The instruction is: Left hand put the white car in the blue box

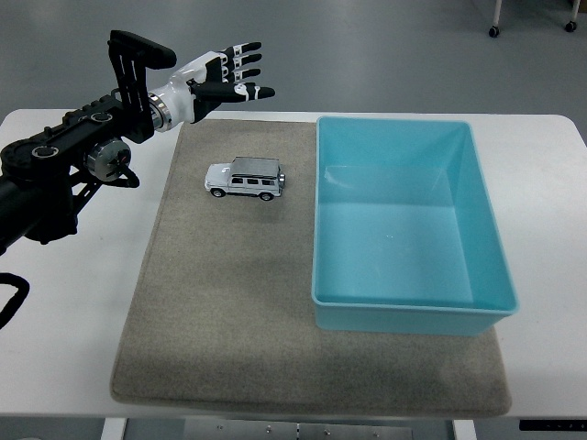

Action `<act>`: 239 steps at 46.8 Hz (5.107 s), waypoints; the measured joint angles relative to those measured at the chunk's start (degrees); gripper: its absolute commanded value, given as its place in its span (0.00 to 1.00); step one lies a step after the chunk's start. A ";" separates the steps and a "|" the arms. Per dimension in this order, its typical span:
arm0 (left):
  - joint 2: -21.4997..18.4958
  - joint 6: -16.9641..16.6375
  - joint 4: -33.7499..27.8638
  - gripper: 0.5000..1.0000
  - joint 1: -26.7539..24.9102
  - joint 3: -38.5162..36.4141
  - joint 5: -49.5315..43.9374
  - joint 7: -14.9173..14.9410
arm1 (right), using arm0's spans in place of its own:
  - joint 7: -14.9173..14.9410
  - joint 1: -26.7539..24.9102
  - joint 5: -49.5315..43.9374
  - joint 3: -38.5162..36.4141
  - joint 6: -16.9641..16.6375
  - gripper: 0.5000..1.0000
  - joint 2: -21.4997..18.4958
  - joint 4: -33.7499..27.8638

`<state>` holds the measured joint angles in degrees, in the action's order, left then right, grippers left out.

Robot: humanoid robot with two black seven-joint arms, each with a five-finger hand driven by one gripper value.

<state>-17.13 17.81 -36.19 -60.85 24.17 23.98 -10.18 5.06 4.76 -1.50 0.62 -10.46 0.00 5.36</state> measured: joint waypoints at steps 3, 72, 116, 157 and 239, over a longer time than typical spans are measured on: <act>-1.66 0.48 -2.49 1.00 -1.19 -2.55 1.45 -0.03 | -0.01 0.03 0.00 0.00 0.00 0.87 0.00 0.00; -3.09 -4.49 -10.25 0.98 -5.70 -15.82 51.77 1.84 | 0.02 0.05 0.00 -0.01 0.00 0.87 0.00 0.00; -1.62 -6.31 -10.31 0.00 -5.94 -15.91 56.25 2.07 | 0.02 0.01 0.00 -0.01 0.00 0.87 0.00 0.00; -3.32 -5.86 -10.28 0.00 -9.44 -10.09 54.69 1.97 | 0.02 0.02 0.00 -0.02 0.00 0.87 0.00 0.00; 5.90 -5.86 -22.40 0.00 -9.24 -7.08 54.56 2.01 | 0.03 0.03 0.00 0.00 0.00 0.87 0.00 0.00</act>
<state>-11.23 11.96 -58.59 -70.09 17.10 78.54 -8.17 5.09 4.79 -1.49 0.62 -10.46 0.00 5.36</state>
